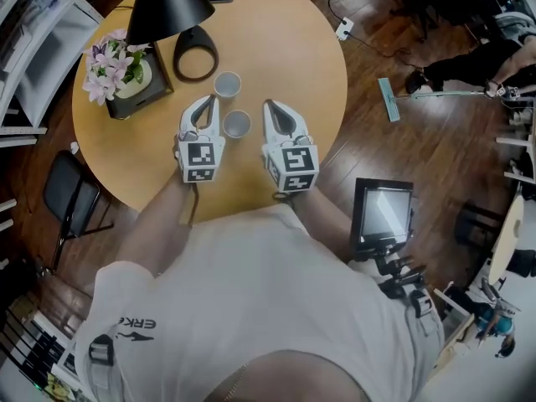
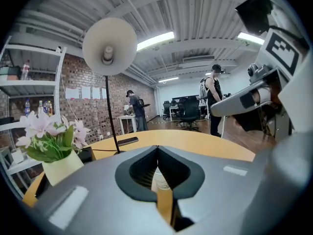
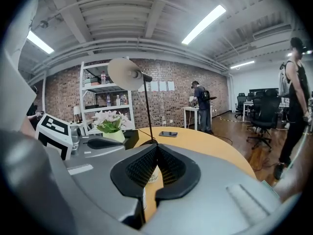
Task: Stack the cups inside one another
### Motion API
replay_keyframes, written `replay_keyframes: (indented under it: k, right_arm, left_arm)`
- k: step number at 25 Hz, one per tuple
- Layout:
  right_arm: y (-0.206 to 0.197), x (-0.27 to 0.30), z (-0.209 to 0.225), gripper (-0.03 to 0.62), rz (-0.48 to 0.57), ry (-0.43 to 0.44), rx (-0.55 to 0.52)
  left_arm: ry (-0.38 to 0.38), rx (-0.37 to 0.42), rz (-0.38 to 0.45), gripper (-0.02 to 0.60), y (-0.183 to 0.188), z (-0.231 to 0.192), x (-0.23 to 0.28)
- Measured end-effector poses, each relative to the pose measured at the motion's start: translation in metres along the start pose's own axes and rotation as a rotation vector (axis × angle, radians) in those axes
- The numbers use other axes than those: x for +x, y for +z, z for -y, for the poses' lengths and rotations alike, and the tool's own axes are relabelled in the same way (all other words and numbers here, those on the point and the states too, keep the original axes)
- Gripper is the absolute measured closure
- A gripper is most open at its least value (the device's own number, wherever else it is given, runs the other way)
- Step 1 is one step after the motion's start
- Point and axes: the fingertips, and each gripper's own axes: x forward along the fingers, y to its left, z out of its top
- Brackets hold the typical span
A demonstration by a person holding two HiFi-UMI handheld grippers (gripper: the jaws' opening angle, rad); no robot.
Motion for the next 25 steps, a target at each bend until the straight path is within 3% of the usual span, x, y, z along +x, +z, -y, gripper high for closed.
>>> replay_keyframes:
  k: [9, 17, 21, 23, 25]
  right_arm:
    - [-0.038, 0.072, 0.027, 0.580, -0.128, 0.048, 0.053]
    - [-0.068, 0.097, 0.030, 0.580, -0.224, 0.065, 0.063]
    - [-0.076, 0.103, 0.028, 0.580, -0.242, 0.070, 0.065]
    - [-0.081, 0.104, 0.028, 0.580, -0.251, 0.070, 0.067]
    - [-0.087, 0.107, 0.028, 0.580, -0.266, 0.073, 0.064]
  left_arm:
    - [0.021, -0.013, -0.149, 0.578, -0.050, -0.022, 0.047]
    - [0.007, -0.023, -0.195, 0.578, -0.077, -0.031, 0.050]
    - [-0.040, -0.008, -0.219, 0.577, -0.093, -0.025, 0.049]
    - [-0.090, 0.011, -0.237, 0.545, -0.104, -0.018, 0.050]
    - [-0.149, 0.039, -0.246, 0.450, -0.111, -0.011, 0.053]
